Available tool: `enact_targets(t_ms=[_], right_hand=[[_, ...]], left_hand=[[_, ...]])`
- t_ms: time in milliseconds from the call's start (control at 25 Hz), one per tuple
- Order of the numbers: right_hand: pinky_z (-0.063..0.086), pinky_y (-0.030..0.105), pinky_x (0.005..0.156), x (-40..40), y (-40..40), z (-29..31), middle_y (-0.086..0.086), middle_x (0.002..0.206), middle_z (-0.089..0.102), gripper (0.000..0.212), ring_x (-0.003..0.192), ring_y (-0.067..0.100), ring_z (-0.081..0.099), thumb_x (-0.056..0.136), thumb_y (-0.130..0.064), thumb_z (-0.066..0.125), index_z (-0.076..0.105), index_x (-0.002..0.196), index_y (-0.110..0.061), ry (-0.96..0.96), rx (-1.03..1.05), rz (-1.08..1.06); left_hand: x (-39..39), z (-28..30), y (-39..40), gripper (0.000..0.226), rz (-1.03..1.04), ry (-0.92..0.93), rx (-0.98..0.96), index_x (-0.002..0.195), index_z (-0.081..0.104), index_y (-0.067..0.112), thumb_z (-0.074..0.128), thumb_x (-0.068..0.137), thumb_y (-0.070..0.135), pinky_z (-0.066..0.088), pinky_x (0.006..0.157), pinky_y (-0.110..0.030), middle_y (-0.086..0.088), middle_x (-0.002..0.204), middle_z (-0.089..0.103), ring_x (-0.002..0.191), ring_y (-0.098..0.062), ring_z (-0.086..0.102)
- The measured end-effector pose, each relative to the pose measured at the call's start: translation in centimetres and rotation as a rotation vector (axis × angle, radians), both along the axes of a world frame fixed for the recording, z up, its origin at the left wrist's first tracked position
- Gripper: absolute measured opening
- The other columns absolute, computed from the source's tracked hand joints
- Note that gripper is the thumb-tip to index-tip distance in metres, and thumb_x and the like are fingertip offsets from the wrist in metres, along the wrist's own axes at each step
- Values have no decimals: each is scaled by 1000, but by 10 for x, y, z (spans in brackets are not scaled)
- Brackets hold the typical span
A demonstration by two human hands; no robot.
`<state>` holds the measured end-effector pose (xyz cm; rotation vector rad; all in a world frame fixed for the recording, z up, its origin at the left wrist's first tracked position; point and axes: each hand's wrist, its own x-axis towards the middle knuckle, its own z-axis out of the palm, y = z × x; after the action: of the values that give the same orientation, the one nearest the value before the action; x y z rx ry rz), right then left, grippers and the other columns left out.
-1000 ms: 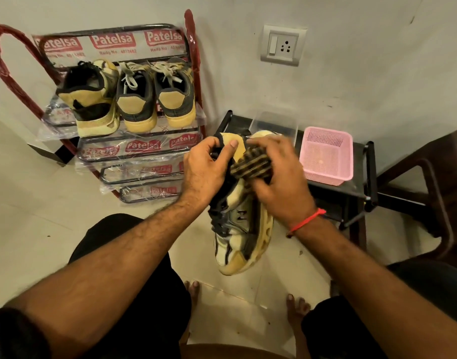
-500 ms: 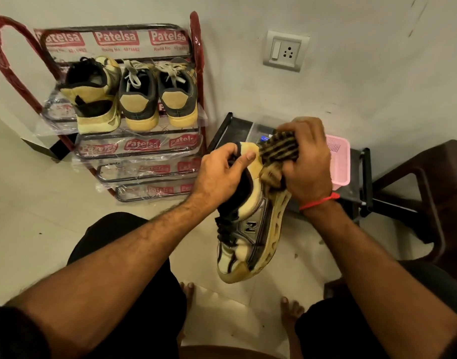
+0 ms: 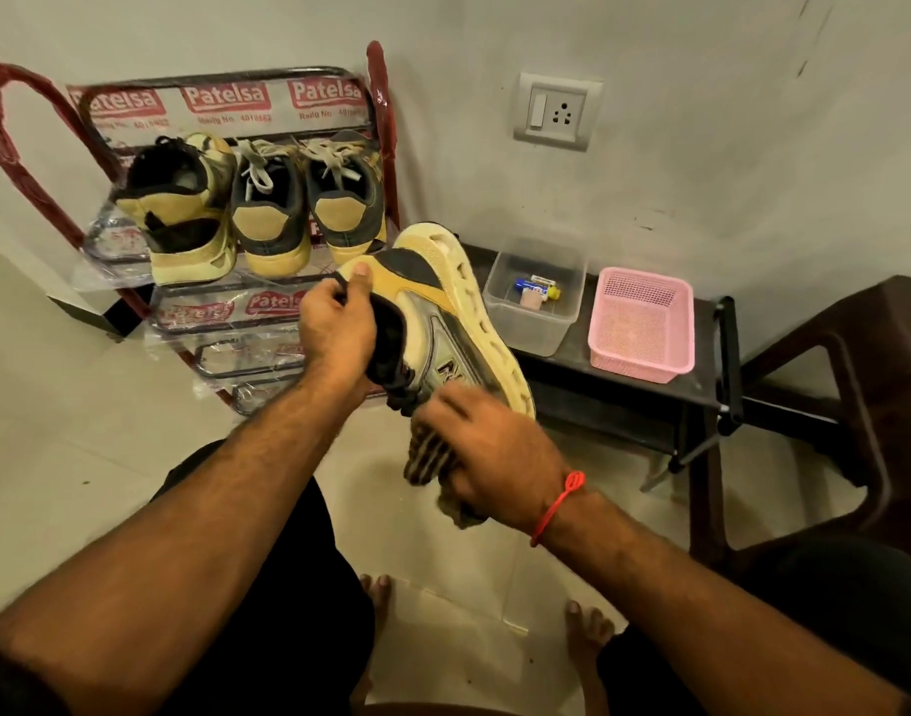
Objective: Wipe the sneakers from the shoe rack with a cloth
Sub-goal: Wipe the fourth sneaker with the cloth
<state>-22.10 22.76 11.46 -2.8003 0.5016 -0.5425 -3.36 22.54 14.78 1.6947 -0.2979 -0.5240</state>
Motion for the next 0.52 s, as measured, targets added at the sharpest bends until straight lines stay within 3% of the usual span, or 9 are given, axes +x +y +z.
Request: enact_targets(t_ms=[120,240,320,440,520], right_hand=[[60,35,69,-2,-21,24,9,140,44,66,109,28,57,81,-31,76,46,139,-25,-66,-9,-103],[60,39,74,-1,-30,26,-1,157,22,66,123,26,49,90,-41,64,32,148,-36,219,-96,-63],[59,39,80,0,-32,22,-5,154,28,57,126,23,47,94,-32,61,37,146,-32,357,-71,-31],[57,41,85,-8,-44,24,-3,136,49,48,119,22,52,91,-16,62,48,136,-24,310,2,-1],[54,42,93,-22,-59,29,0,125,57,43,115,21,55,86,-6,62,55,127,-18,230,142,52]], left_hand=[[-5,-3,3,30,-49,17,37,85,65,18,61,98,44,62,78,-43,-5,92,72,91,-21,70],[-19,-5,3,33,-174,-49,86,82,68,12,64,97,42,60,72,-42,-6,82,72,81,-20,69],[-27,-5,2,34,-244,-93,110,83,67,9,65,96,40,60,70,-45,-10,83,71,80,-23,69],[-30,-3,2,33,-366,-119,83,88,68,8,64,97,39,63,62,-53,-15,91,72,86,-26,73],[-22,-6,4,29,-503,-423,115,97,71,13,62,98,40,63,72,-50,-9,104,70,95,-22,70]])
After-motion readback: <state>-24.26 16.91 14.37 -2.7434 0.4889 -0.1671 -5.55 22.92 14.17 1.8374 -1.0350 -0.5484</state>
